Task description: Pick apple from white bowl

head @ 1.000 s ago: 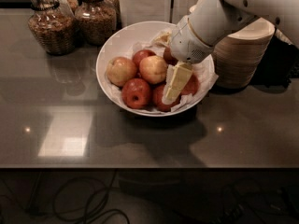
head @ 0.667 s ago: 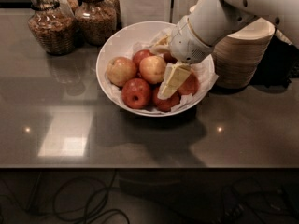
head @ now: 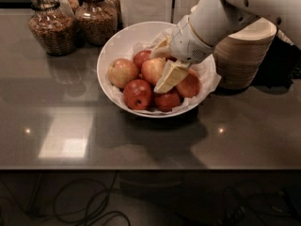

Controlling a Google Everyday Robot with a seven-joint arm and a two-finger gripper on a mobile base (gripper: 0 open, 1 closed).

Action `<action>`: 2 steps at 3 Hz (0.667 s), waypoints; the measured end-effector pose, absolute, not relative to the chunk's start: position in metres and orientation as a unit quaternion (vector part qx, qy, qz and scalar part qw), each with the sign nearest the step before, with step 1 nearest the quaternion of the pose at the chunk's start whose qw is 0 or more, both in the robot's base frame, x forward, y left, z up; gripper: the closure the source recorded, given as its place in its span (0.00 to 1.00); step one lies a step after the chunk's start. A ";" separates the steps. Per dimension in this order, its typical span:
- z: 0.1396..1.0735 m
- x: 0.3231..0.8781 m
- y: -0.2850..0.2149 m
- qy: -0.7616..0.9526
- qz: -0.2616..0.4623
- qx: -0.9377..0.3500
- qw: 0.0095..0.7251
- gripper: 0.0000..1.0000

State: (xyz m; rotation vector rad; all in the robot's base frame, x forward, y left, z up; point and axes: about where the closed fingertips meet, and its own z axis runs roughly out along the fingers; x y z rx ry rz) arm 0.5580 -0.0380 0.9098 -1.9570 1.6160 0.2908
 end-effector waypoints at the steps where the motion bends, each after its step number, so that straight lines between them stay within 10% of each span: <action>1: 0.910 0.558 -0.038 0.606 0.109 -0.733 0.289 0.55; 2: 0.910 0.558 -0.038 0.606 0.109 -0.733 0.289 0.71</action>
Offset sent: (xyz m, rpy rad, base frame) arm 0.0000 0.0000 0.0000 0.0000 0.0000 0.0000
